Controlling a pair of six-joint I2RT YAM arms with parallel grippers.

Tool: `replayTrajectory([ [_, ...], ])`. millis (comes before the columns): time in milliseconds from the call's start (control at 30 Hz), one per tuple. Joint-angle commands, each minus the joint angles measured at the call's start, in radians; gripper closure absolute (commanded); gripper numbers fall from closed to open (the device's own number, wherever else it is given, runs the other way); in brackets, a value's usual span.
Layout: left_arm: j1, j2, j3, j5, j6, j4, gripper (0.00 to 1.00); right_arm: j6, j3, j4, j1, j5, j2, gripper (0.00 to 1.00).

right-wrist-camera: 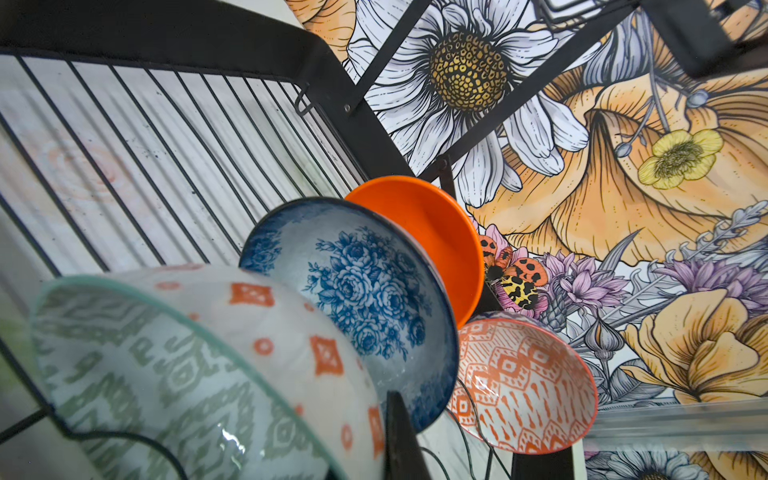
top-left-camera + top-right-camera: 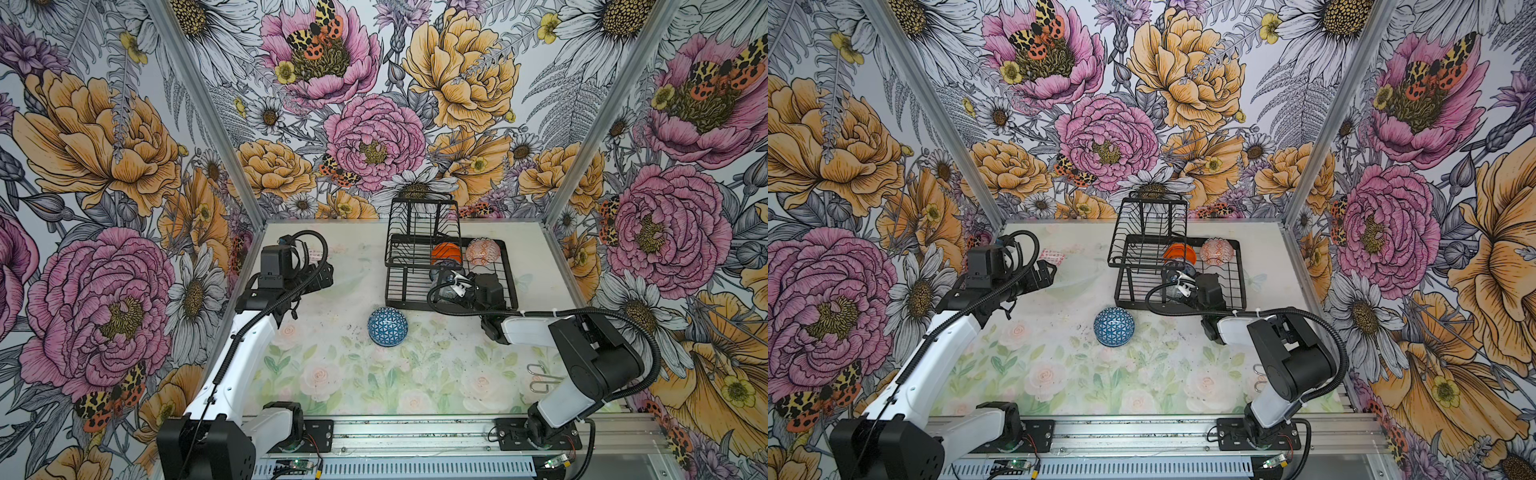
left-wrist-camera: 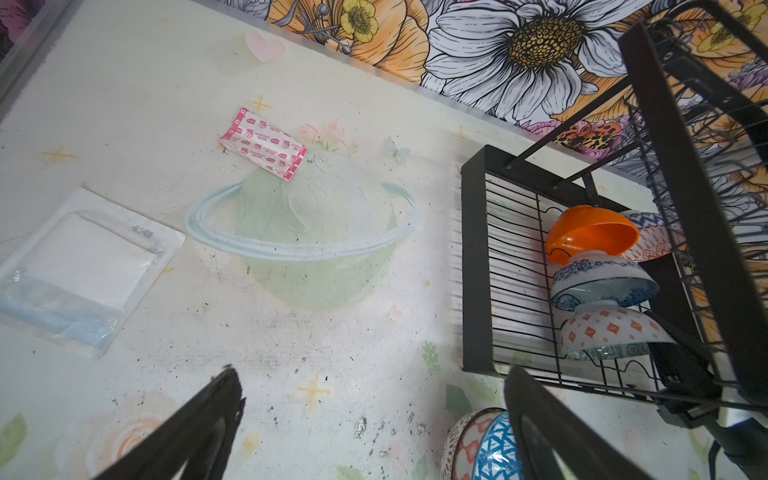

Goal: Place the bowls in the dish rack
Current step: 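Open the right gripper and withdraw it from the rack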

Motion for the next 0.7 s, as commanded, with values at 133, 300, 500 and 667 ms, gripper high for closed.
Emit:
replayTrajectory([
  [133,0.011,-0.015,-0.013,0.021,0.008,0.017,0.01,-0.025,-0.003,-0.106,0.009,0.047,-0.012,0.91],
  [300,0.011,-0.011,-0.010,0.023,0.008,0.017,0.01,-0.012,-0.014,-0.110,0.009,0.067,-0.034,0.79],
  [500,0.011,-0.008,-0.007,0.026,0.009,0.017,0.01,0.003,-0.023,-0.105,0.007,0.082,-0.048,0.71],
  [667,0.011,-0.008,-0.007,0.027,0.009,0.018,0.01,0.009,-0.024,-0.092,0.007,0.100,-0.057,0.63],
])
